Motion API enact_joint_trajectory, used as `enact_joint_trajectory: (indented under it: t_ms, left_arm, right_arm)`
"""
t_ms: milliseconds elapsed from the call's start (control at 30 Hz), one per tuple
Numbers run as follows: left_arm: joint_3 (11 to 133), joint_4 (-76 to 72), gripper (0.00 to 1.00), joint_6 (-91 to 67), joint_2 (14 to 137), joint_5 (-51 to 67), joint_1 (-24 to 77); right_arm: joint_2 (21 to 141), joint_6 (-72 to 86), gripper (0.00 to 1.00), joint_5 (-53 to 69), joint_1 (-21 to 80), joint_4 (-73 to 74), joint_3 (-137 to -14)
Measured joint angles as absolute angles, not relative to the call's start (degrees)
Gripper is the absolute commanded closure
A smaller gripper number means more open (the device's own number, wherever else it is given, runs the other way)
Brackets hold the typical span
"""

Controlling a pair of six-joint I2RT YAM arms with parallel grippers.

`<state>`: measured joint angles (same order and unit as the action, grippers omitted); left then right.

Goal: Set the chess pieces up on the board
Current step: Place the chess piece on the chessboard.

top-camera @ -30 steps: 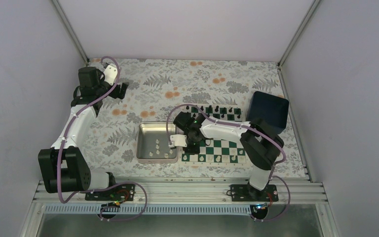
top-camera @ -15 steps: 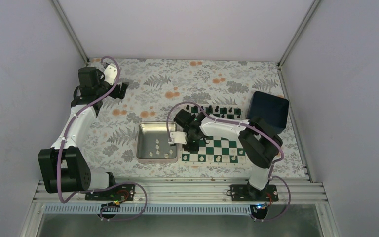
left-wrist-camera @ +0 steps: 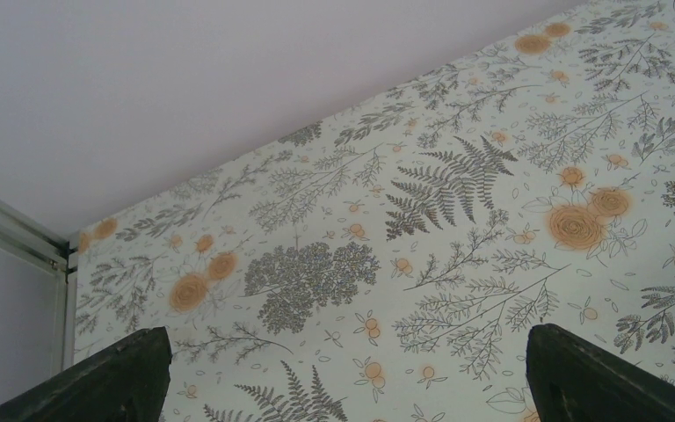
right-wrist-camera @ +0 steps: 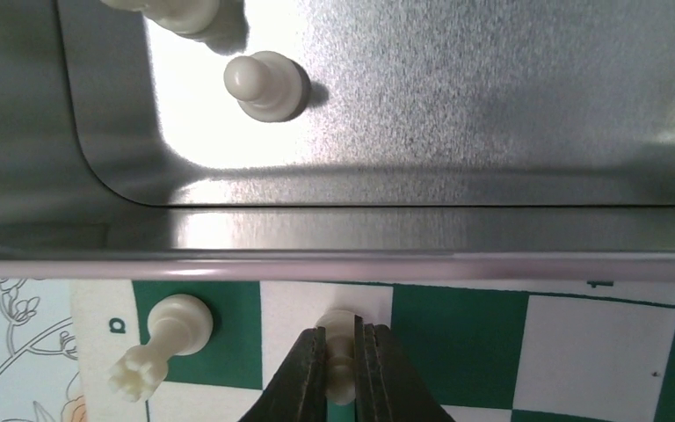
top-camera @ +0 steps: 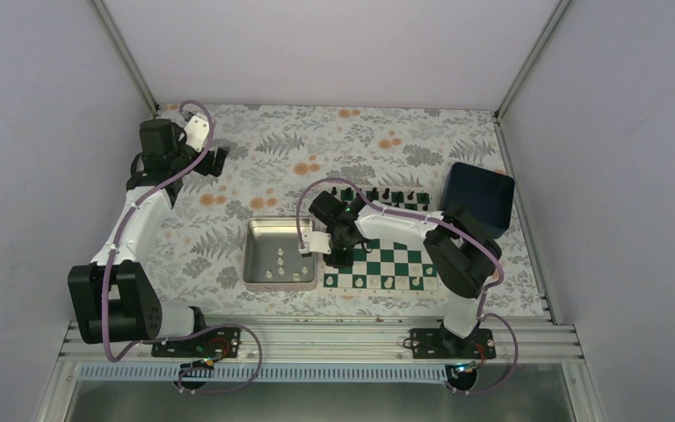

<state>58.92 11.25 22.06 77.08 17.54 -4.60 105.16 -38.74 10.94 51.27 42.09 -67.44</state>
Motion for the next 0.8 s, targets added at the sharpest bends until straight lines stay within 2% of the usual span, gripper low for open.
enact_joint_trajectory:
  t_ms: [633,800]
  left_arm:
    - [58.9,11.2,0.0,22.1,77.1,17.5,-4.6]
    - [58.9,11.2,0.0,22.1,77.1,17.5,-4.6]
  right_arm:
    - [106.2,-39.0,0.93,11.5,51.3,43.0,-67.7]
    - [106.3,-39.2,0.7,11.2,51.3,42.8,-67.7]
